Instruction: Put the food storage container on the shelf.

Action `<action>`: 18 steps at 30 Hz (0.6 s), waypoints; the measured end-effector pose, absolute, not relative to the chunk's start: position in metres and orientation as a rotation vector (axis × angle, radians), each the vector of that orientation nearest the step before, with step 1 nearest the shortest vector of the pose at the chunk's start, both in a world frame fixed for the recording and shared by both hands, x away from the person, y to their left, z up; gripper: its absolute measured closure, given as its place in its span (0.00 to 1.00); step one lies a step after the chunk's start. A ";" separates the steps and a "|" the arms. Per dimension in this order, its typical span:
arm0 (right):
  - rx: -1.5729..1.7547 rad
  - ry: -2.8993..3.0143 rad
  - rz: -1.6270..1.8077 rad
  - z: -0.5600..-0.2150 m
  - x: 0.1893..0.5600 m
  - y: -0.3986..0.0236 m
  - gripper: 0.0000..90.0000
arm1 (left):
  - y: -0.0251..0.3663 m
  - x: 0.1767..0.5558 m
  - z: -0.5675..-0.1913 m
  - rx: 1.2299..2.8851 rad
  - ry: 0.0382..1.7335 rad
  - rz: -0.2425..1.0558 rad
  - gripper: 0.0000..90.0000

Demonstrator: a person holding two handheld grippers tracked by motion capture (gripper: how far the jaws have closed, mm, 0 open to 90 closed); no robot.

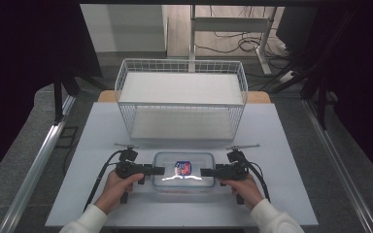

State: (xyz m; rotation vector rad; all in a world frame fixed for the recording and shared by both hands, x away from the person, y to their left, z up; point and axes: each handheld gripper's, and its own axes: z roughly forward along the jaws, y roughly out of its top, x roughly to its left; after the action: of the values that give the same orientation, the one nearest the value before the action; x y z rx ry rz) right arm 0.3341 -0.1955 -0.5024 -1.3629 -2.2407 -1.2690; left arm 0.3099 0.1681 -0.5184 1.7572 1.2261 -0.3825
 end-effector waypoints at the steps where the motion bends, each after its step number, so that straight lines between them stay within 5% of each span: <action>1: -1.366 -2.244 -1.265 -0.501 0.334 -0.196 0.26 | 0.168 0.310 -0.518 1.759 1.226 -0.381 0.34; 10: -1.413 -2.164 -1.261 -0.494 0.332 -0.207 0.46 | 0.170 0.303 -0.513 1.761 1.214 -0.351 0.40; 18: -1.408 -2.173 -1.315 -0.487 0.318 -0.210 0.53 | 0.173 0.288 -0.506 1.755 1.182 -0.300 0.47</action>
State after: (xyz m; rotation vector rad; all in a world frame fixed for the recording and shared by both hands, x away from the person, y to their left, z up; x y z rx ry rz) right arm 0.3182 -0.2102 -0.4869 -1.4076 -2.1734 -1.3154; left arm 0.2875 0.1727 -0.5056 1.7552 1.1816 -0.2998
